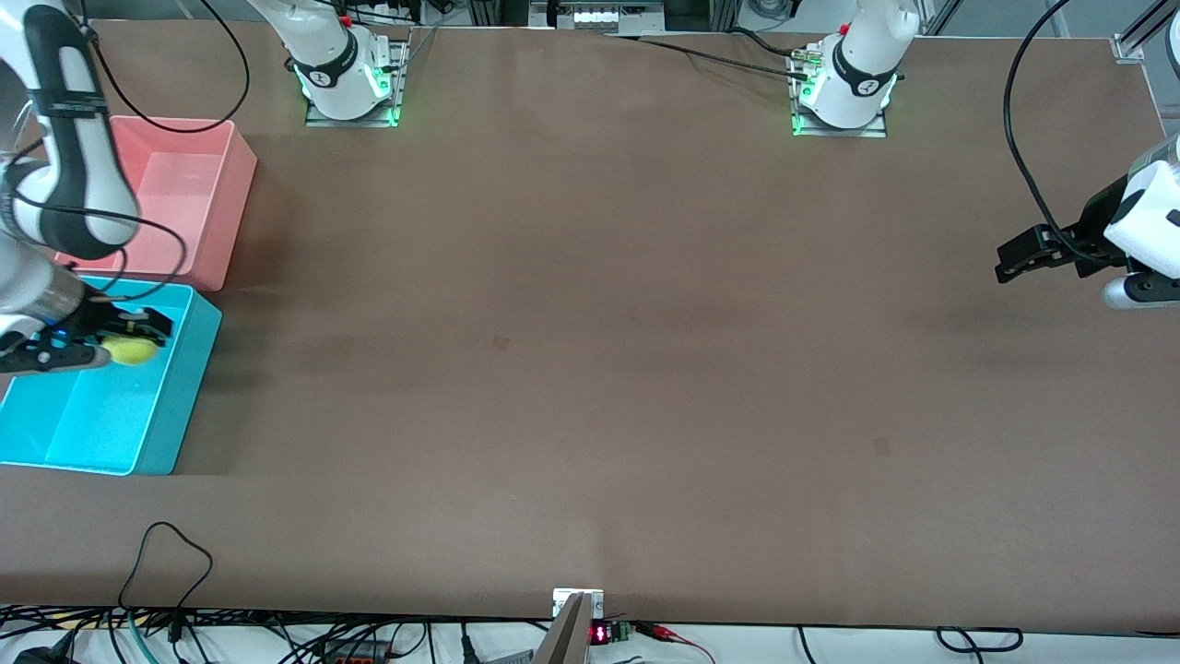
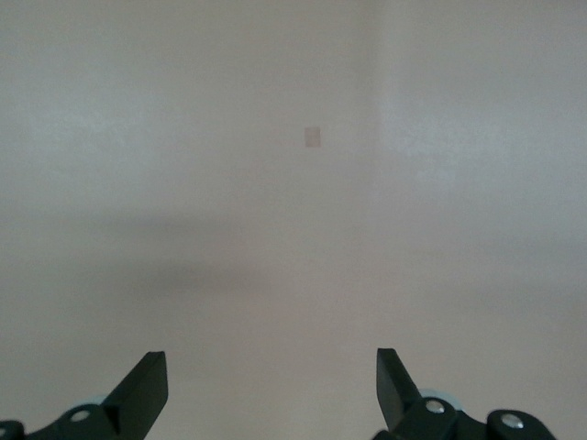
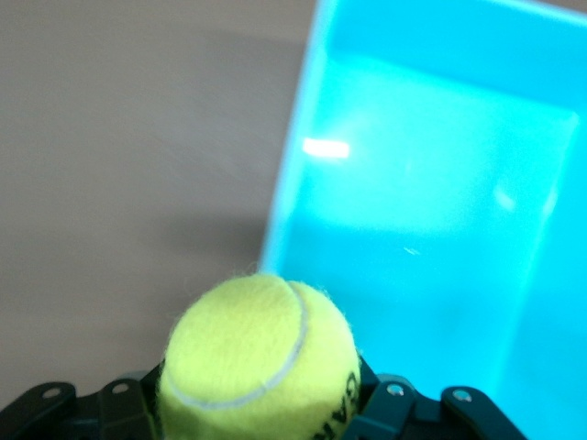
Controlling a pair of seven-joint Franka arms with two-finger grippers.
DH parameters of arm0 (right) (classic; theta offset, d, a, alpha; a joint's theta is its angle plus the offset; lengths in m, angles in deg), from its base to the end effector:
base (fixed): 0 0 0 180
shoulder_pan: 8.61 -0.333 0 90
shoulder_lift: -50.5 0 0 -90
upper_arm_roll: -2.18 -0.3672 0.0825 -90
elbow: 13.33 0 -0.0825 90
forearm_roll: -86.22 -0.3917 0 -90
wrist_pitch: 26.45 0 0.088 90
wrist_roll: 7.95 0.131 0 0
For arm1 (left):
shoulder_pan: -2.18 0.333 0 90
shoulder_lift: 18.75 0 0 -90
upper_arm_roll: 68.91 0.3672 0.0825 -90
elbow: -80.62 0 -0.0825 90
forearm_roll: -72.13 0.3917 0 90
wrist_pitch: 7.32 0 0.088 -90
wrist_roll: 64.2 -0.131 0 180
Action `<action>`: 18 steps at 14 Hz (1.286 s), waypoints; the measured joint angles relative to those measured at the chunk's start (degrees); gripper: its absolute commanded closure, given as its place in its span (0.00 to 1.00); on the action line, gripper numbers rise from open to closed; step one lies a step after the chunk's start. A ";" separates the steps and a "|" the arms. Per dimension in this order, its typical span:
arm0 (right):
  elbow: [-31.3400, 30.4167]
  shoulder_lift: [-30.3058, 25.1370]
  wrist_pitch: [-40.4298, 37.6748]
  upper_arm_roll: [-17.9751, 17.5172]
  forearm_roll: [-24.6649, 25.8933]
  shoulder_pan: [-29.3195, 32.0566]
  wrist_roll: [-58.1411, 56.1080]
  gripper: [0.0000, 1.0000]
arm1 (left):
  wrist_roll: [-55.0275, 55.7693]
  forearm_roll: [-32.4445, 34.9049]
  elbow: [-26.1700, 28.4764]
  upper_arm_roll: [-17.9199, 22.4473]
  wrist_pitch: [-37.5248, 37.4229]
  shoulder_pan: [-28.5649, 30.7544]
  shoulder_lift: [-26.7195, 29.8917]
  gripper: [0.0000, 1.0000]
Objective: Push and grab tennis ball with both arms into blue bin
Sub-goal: 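Carry the ball with the right gripper over the cyan bin, then open the right gripper to drop the ball into the cyan bin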
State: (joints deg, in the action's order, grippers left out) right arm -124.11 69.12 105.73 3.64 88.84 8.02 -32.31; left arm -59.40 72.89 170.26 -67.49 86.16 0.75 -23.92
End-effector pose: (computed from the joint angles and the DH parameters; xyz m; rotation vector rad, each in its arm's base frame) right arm 0.6126 -0.2010 0.3433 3.0762 0.2170 0.0459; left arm 0.5974 0.0009 0.6077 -3.1223 -0.1290 0.0352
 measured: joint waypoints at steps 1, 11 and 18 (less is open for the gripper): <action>-0.28 0.49 0.01 0.13 0.00 1.82 -1.87 0.89 | 0.00 -0.02 0.00 0.00 -0.09 -0.01 0.06 0.00; -0.85 8.80 1.23 0.16 1.74 6.65 -5.42 0.78 | -0.02 -0.53 -0.18 -0.11 -0.10 -0.47 0.19 0.00; -0.84 11.80 4.11 0.16 1.74 7.53 -5.62 0.20 | -0.02 -0.60 -0.21 -0.14 -0.10 -0.49 0.19 0.00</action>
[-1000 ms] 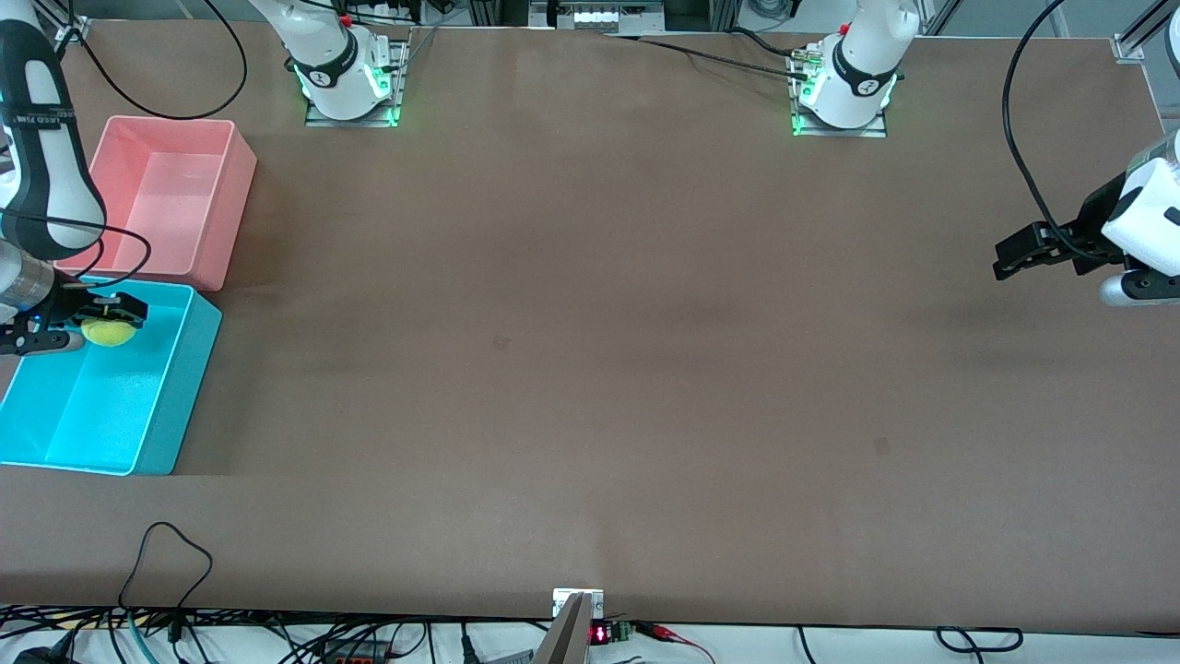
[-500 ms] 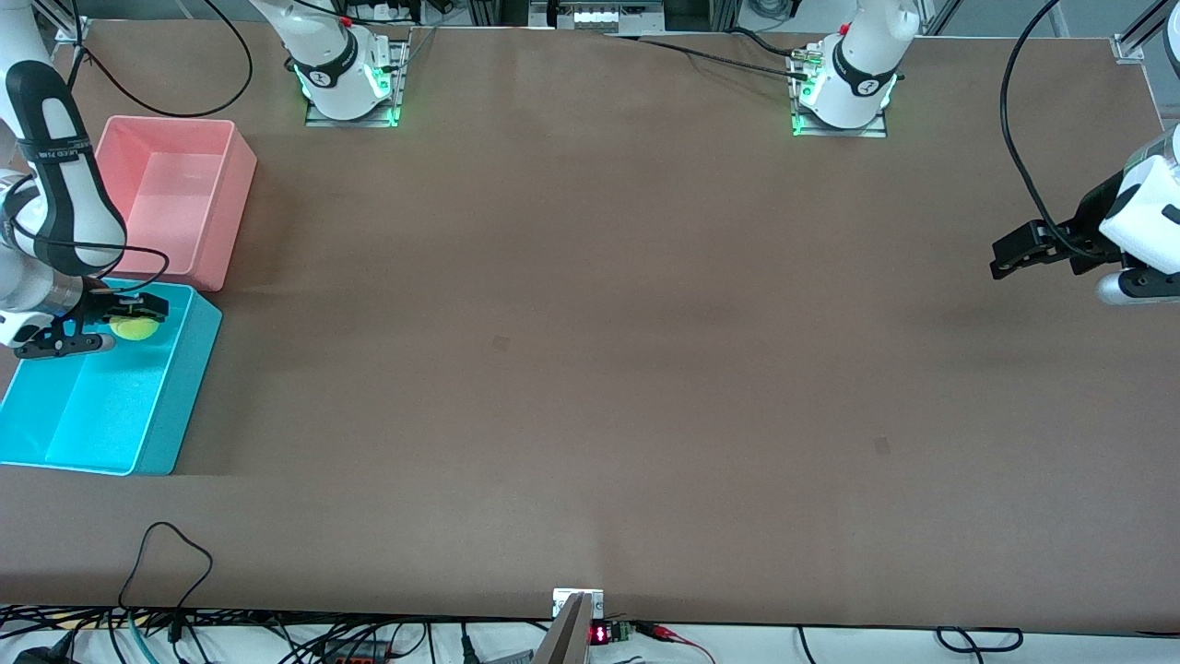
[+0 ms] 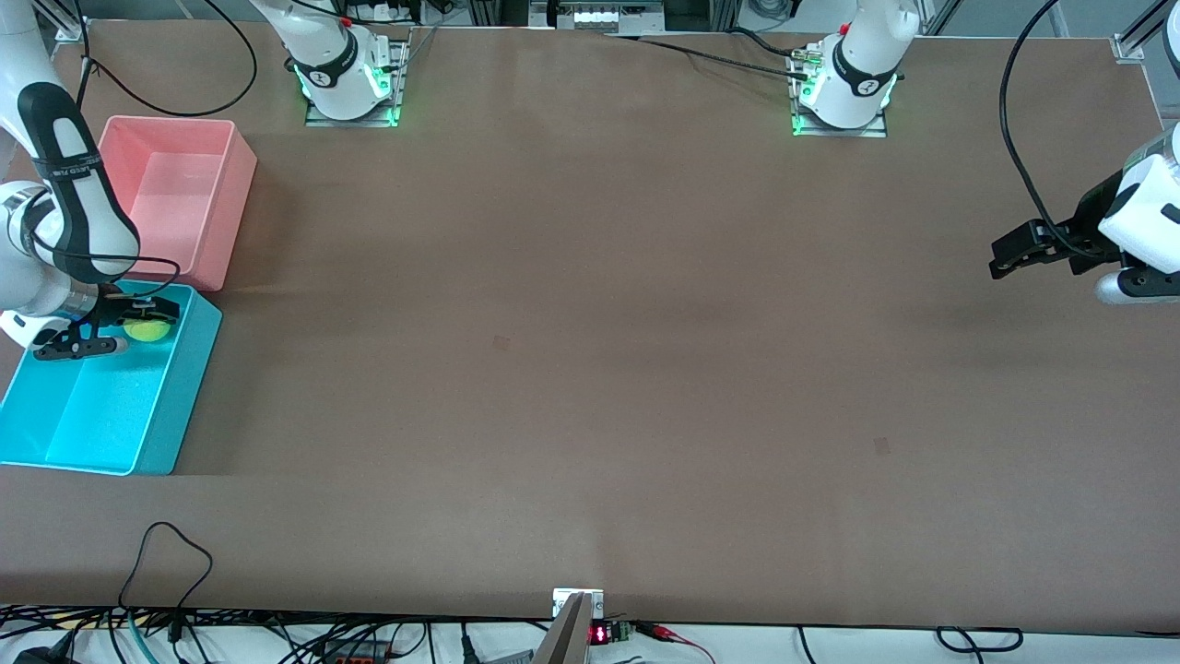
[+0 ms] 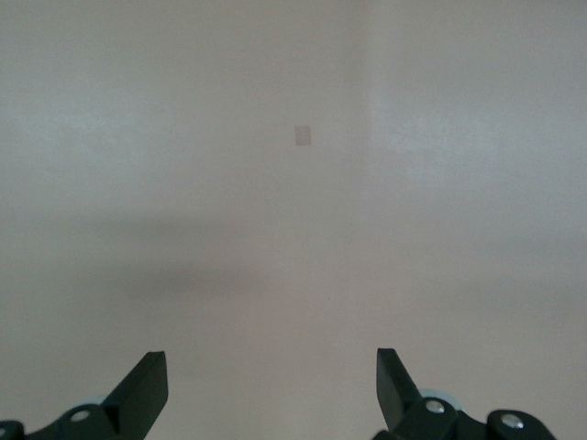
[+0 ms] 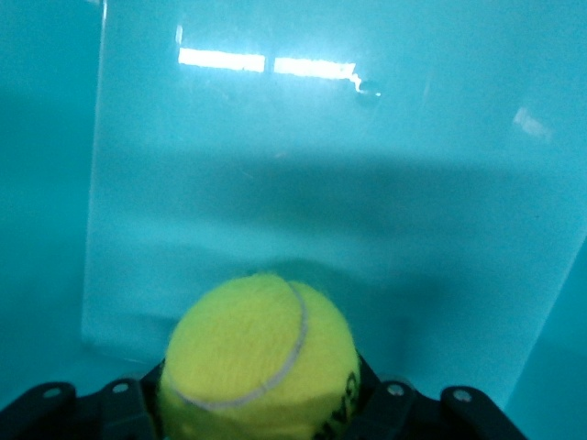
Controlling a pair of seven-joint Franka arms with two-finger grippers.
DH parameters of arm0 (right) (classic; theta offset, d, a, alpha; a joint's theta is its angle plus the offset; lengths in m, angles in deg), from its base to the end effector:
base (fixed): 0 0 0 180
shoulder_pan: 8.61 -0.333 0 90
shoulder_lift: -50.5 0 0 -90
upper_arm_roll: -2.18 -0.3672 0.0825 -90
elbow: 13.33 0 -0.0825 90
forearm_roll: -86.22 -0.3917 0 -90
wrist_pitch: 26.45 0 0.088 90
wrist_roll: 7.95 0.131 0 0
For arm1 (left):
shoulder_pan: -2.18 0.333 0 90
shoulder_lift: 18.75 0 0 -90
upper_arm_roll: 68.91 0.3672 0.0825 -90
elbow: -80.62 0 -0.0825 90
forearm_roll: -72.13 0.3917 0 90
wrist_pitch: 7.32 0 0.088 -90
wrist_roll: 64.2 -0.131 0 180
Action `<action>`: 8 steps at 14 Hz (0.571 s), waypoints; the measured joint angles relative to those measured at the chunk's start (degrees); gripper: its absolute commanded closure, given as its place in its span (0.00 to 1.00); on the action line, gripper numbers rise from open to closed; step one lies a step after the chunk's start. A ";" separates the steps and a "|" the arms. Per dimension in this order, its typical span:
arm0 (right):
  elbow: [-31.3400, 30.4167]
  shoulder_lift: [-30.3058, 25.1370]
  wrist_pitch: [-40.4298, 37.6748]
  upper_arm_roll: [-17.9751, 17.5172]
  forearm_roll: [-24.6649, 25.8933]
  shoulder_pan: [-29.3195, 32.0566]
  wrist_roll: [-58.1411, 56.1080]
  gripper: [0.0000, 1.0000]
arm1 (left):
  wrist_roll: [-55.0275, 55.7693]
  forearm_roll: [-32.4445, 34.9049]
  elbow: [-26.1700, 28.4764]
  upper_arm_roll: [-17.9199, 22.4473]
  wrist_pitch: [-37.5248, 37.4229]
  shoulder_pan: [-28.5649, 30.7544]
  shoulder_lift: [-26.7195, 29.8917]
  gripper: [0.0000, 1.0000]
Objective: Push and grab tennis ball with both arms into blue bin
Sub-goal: 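Open the right gripper to drop the ball into the cyan bin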
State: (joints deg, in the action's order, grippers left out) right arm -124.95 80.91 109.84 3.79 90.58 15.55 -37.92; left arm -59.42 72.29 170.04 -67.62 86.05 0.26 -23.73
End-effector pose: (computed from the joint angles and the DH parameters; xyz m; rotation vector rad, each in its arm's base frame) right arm 0.5736 -0.2784 0.2109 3.1192 0.2095 -0.1856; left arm 0.5965 -0.0068 0.6113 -3.1338 -0.1131 0.0278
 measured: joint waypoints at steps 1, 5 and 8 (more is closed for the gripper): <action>0.00 0.00 0.21 0.00 0.00 0.00 -0.11 0.00 | 0.00 -0.01 0.00 -0.02 0.00 -0.01 0.00 0.00; 0.07 0.02 0.62 0.00 0.00 0.15 -0.22 0.00 | 0.00 -0.03 0.00 -0.22 0.00 -0.01 0.00 0.00; 1.30 0.00 0.74 -0.01 -0.01 0.22 -0.23 0.00 | 0.00 -0.04 0.00 -0.26 0.00 -0.01 0.00 0.00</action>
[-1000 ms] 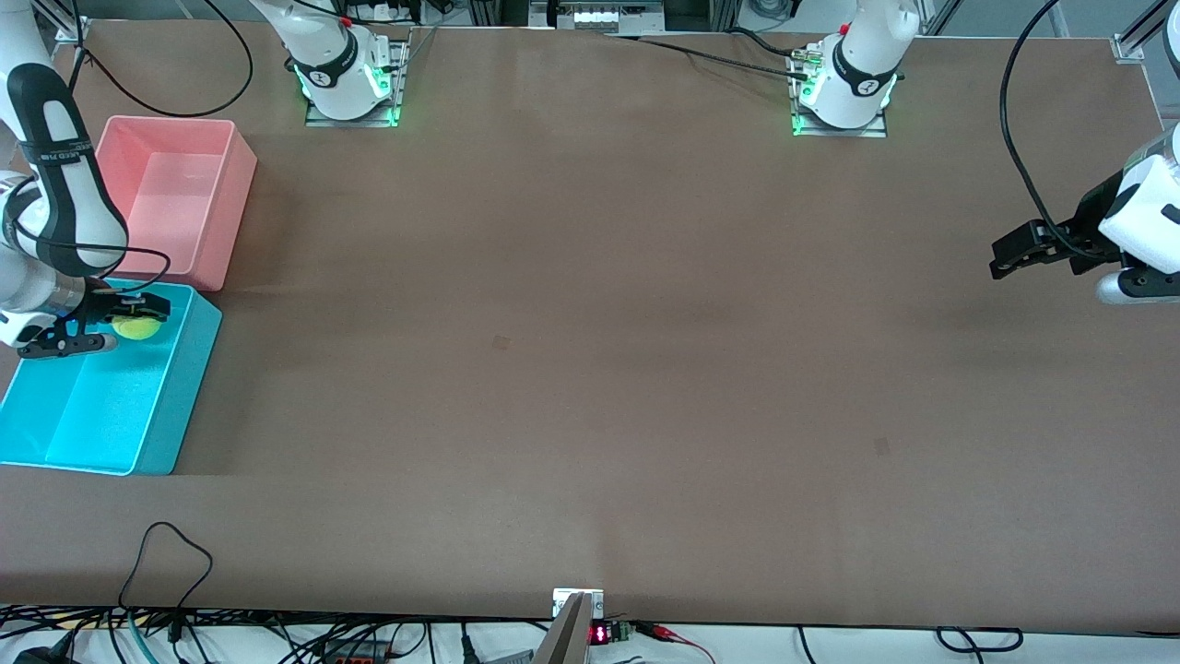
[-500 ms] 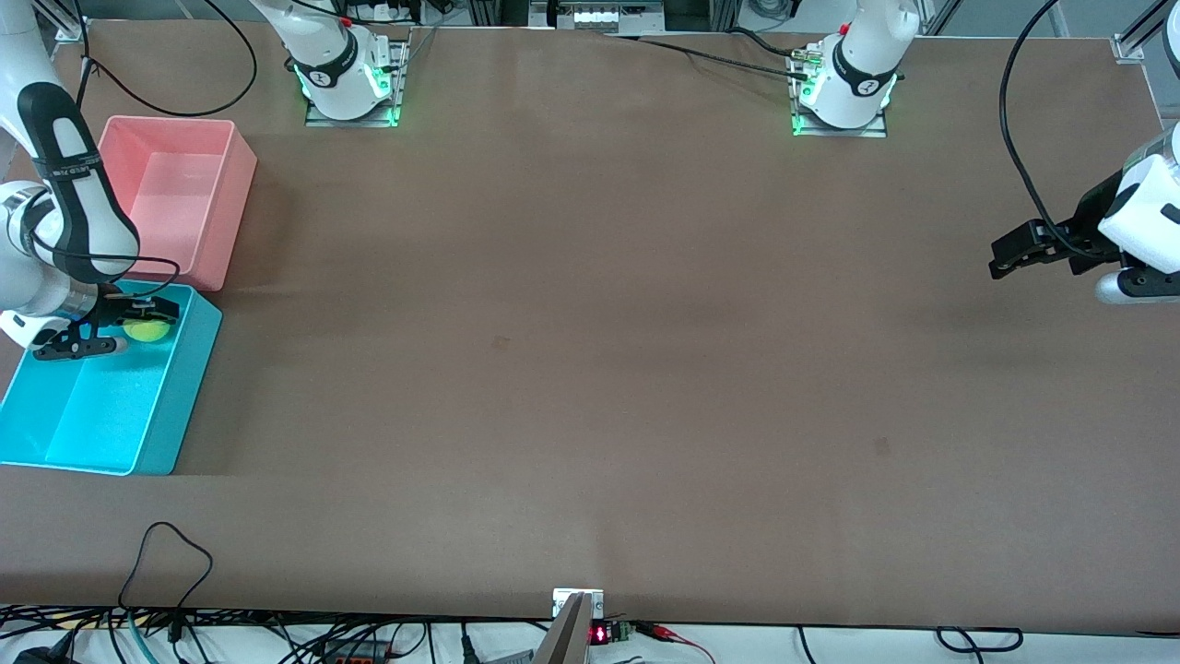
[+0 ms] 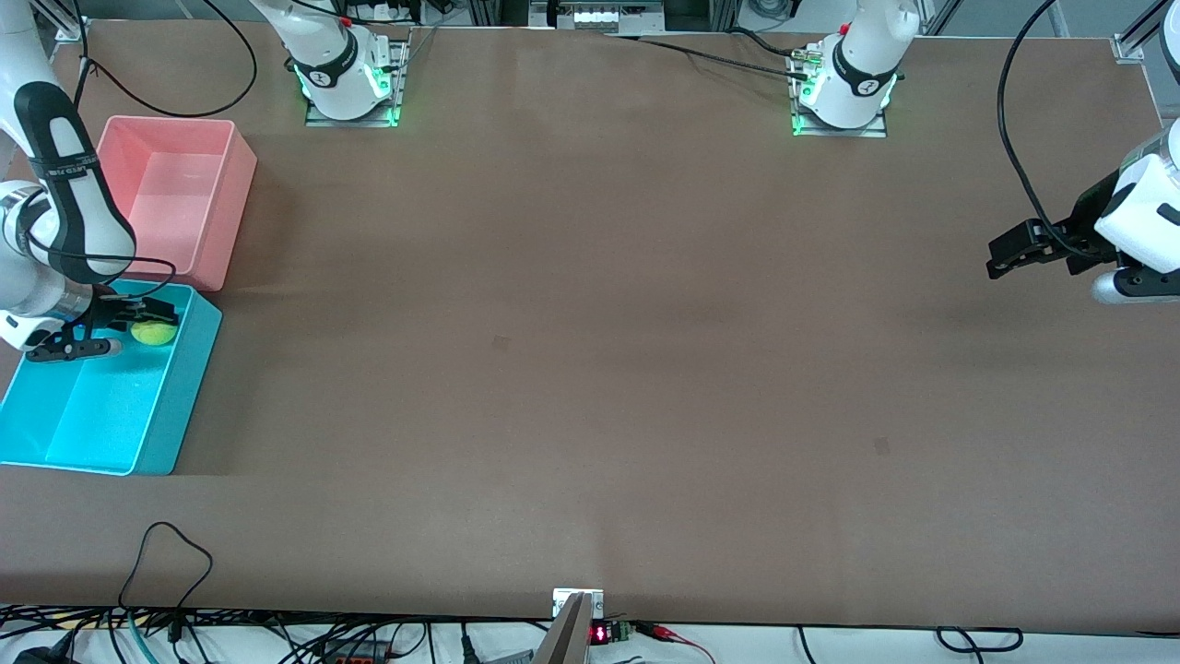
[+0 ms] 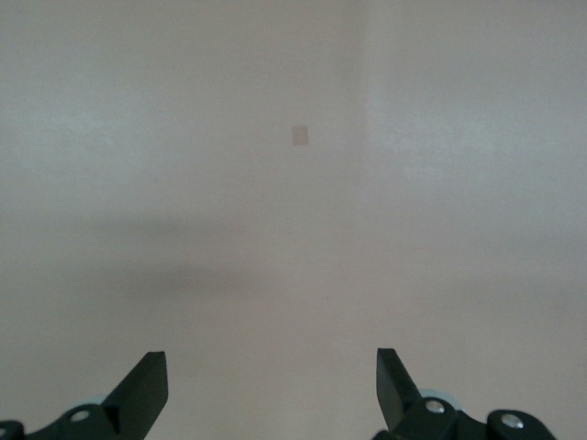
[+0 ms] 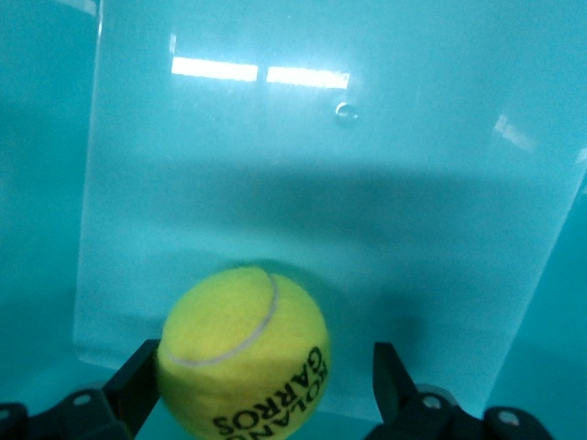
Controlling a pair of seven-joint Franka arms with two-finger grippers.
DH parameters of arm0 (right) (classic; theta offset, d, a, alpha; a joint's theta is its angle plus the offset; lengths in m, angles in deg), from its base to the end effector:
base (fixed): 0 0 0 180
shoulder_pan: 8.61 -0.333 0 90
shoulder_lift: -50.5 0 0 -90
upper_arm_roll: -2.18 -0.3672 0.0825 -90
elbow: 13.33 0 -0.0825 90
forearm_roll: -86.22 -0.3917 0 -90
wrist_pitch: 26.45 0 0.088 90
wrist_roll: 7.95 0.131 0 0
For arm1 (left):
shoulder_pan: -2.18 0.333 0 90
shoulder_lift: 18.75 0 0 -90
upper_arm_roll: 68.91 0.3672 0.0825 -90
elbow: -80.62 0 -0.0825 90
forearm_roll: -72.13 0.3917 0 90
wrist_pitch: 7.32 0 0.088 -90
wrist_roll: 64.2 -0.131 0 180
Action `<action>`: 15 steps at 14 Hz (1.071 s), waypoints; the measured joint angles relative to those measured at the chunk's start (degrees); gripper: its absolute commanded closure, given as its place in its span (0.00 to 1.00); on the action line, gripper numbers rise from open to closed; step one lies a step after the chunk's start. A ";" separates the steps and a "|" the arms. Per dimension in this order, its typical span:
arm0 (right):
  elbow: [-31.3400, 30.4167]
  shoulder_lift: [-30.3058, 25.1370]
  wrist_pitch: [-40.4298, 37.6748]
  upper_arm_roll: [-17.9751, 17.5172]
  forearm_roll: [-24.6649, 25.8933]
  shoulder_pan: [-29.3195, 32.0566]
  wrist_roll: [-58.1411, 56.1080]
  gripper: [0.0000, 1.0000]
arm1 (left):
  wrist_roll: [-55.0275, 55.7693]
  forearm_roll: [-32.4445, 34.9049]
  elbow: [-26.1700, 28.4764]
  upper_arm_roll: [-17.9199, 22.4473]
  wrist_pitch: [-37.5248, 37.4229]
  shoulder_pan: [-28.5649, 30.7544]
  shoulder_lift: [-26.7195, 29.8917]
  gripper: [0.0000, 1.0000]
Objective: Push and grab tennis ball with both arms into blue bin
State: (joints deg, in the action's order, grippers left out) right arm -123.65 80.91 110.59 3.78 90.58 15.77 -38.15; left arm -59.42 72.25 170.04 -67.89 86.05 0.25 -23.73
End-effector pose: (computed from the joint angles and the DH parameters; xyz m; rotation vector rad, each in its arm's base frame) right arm 0.5824 -0.2849 0.2207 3.1053 0.2090 -0.1357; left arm 0.5965 -0.0097 0.6113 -3.1352 -0.1056 0.0279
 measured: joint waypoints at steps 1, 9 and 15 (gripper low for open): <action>0.93 -0.10 0.00 -0.05 0.00 0.00 0.00 0.00 | 0.00 0.00 0.00 0.00 0.00 0.00 0.00 0.00; 6.52 -10.36 -10.26 -1.52 -0.31 -4.28 0.59 0.00 | -0.02 -0.04 0.00 -0.41 -0.02 0.00 0.01 0.00; 12.96 -17.68 -31.91 -1.64 -0.87 -9.92 8.23 0.00 | -0.02 -0.05 0.22 -0.86 -0.22 0.29 0.40 0.00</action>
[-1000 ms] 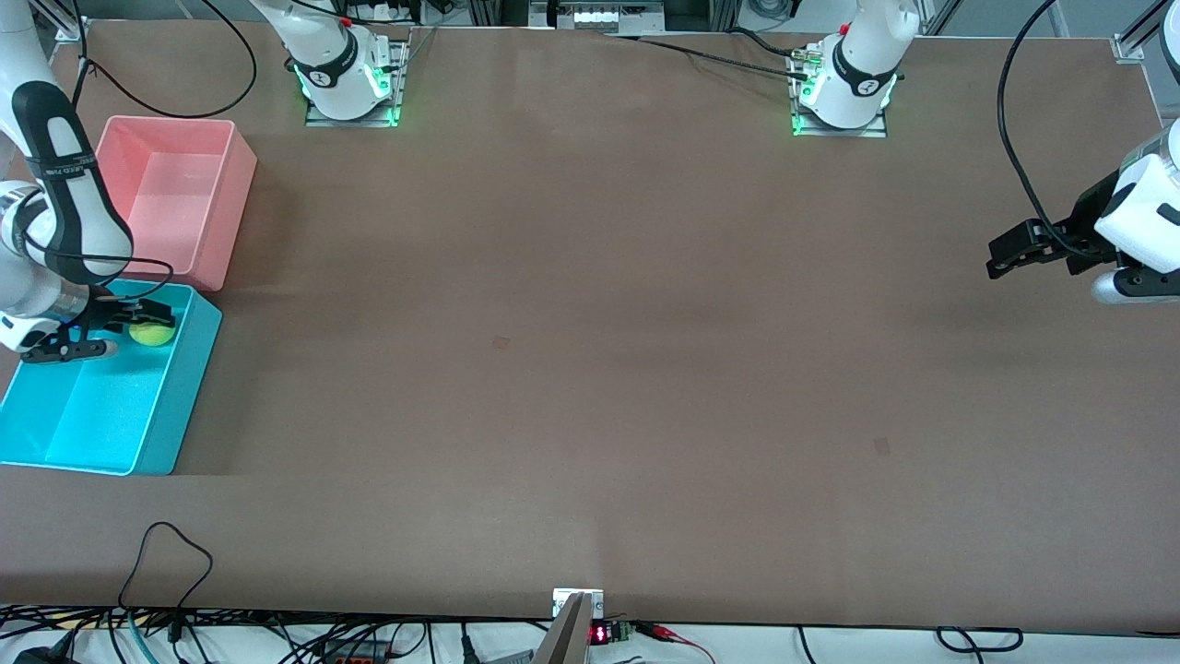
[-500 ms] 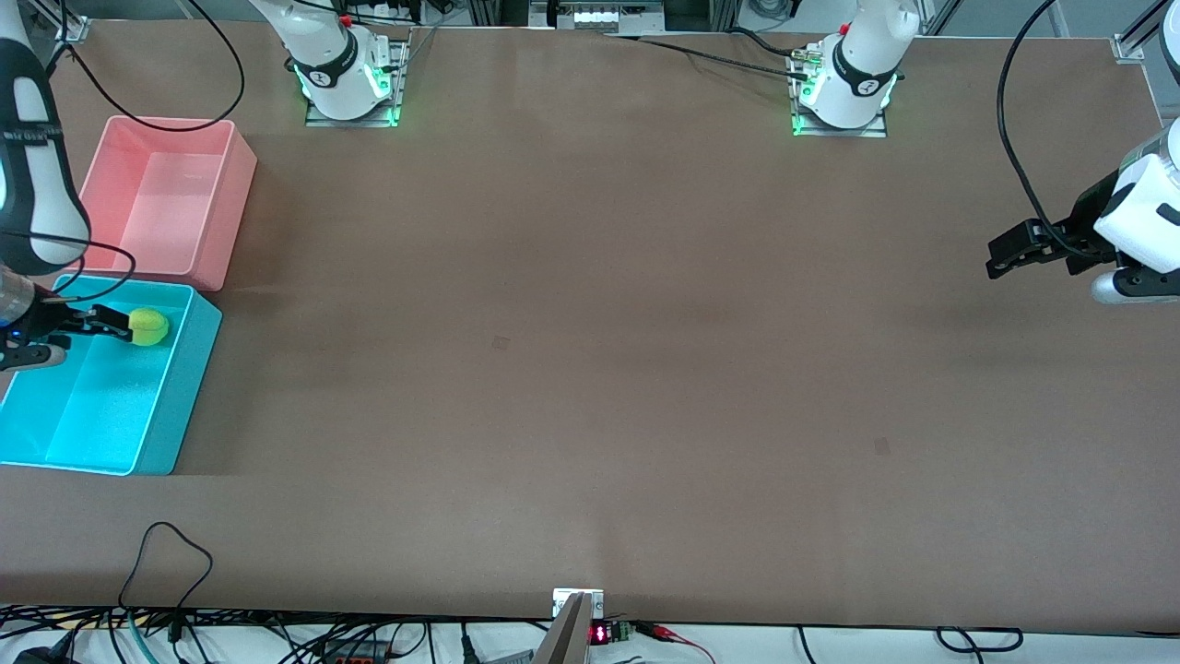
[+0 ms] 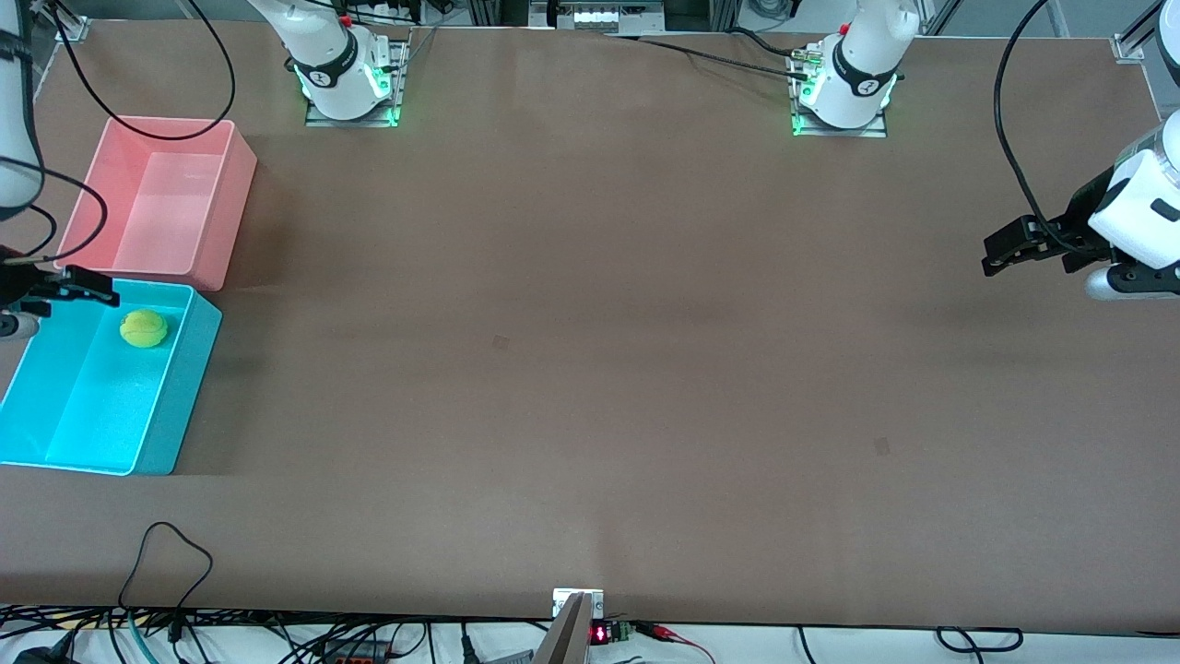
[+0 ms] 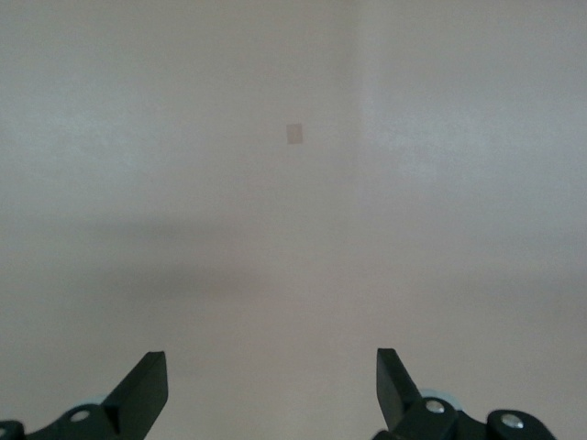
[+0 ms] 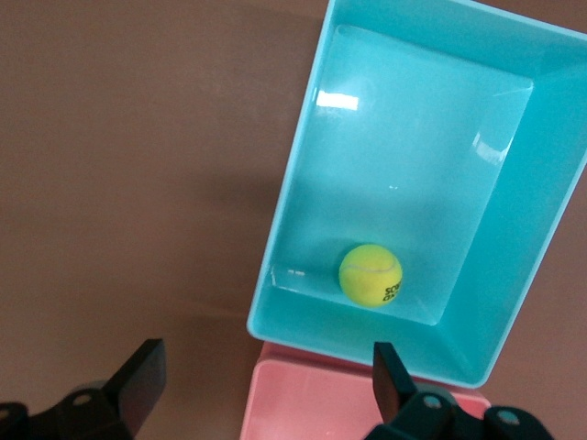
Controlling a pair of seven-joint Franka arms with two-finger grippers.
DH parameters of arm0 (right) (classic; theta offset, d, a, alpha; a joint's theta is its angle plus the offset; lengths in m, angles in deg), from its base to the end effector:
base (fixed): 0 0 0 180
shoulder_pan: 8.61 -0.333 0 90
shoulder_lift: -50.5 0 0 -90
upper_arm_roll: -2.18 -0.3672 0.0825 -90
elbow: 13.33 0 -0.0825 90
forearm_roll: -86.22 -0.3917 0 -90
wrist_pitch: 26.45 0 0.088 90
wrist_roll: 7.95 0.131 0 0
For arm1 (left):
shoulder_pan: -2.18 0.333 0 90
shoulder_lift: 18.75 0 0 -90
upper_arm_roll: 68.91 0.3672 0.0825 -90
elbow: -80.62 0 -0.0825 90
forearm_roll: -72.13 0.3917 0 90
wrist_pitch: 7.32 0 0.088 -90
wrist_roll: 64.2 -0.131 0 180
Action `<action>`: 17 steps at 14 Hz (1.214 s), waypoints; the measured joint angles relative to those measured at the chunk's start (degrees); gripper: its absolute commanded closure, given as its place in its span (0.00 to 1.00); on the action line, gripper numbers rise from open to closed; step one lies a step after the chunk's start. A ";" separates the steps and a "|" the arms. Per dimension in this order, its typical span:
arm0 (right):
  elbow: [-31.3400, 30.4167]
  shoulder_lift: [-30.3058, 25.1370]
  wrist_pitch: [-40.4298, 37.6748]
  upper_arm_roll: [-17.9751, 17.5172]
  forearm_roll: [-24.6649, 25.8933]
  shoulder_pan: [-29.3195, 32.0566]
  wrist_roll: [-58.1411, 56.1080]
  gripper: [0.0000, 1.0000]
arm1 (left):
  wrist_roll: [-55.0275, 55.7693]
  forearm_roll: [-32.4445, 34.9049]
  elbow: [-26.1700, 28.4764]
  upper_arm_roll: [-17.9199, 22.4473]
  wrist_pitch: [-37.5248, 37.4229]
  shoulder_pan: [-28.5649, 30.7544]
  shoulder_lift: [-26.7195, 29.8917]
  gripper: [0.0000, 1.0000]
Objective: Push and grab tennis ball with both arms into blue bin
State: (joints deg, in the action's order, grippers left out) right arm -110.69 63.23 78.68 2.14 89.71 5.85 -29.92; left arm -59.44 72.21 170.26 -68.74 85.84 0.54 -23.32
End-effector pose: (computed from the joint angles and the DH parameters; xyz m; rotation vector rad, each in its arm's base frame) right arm 0.6125 -0.1640 0.4780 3.1009 0.2333 -0.1561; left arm 0.5936 -0.0151 0.6134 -3.1376 -0.0900 0.0286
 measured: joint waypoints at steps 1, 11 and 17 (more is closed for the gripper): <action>2.04 -0.64 -3.60 -0.06 -0.04 -1.80 2.64 0.00 | 0.00 -0.01 0.04 0.00 -0.01 0.01 0.03 0.00; 9.34 -6.72 -15.64 -0.34 -0.09 -14.15 17.55 0.00 | 0.00 -0.01 0.21 -0.02 -0.56 0.02 0.25 0.00; 9.35 -6.59 -15.66 -0.11 -0.09 -14.30 17.56 0.00 | 0.00 -0.01 0.21 -0.02 -0.61 0.03 0.25 0.00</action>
State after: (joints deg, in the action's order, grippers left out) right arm -101.34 56.64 63.02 2.03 89.61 -8.45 -12.36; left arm -59.44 72.19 170.48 -68.76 85.23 0.57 -23.07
